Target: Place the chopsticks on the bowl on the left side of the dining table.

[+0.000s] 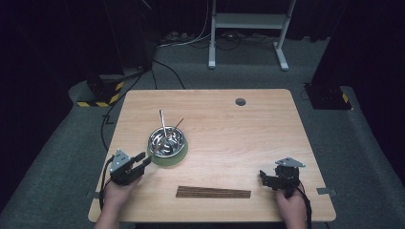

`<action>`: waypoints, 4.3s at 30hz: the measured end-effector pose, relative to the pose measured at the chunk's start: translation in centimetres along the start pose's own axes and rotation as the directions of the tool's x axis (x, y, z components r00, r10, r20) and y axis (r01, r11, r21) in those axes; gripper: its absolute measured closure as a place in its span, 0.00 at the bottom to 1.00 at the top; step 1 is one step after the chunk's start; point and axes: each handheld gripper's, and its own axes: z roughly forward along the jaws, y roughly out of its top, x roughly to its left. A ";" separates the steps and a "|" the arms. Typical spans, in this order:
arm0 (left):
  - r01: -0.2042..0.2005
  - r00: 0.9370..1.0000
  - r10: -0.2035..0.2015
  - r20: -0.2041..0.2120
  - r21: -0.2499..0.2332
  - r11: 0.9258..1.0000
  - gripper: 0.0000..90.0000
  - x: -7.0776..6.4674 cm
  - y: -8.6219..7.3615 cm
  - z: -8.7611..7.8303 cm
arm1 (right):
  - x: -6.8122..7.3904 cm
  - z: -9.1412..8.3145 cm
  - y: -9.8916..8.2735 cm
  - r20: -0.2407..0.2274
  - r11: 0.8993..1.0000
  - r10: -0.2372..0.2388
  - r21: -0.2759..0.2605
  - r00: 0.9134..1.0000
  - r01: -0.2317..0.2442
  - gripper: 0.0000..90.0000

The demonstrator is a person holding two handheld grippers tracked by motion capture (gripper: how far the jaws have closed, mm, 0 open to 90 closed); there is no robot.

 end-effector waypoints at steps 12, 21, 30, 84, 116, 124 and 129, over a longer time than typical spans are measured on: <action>-0.119 0.986 0.118 0.120 0.002 0.993 0.65 -5.5 1.1 -0.2 | 0.0 0.0 0.0 0.000 1.000 -0.002 0.000 1.000 0.002 0.12; -0.220 0.942 0.184 0.282 0.101 0.970 0.66 -9.9 -0.7 2.8 | 0.0 0.0 0.0 0.000 1.000 -0.001 0.000 1.000 0.001 0.12; -0.209 0.939 0.146 0.312 0.180 0.961 0.65 -9.8 -2.1 4.2 | 0.0 0.0 0.0 0.000 1.000 0.000 0.000 1.000 0.000 0.12; -0.245 0.935 0.159 0.318 0.252 0.936 0.90 -10.2 -1.9 6.6 | 0.0 0.0 0.0 0.001 1.000 -0.004 0.000 1.000 0.004 0.12; -0.205 0.958 0.138 0.252 0.265 0.942 0.91 -9.3 -1.1 8.1 | -0.1 -0.1 0.0 -0.011 1.000 -0.023 0.008 1.000 0.023 0.12; -0.212 0.957 0.149 0.248 0.249 0.945 0.93 -9.3 -1.4 7.5 | -0.1 -0.1 0.0 -0.012 1.000 -0.025 0.007 1.000 0.025 0.12; -0.211 0.956 0.156 0.249 0.212 0.954 0.93 -9.2 -1.4 7.1 | 0.0 -0.1 0.0 -0.012 1.000 -0.030 0.005 0.999 0.030 0.12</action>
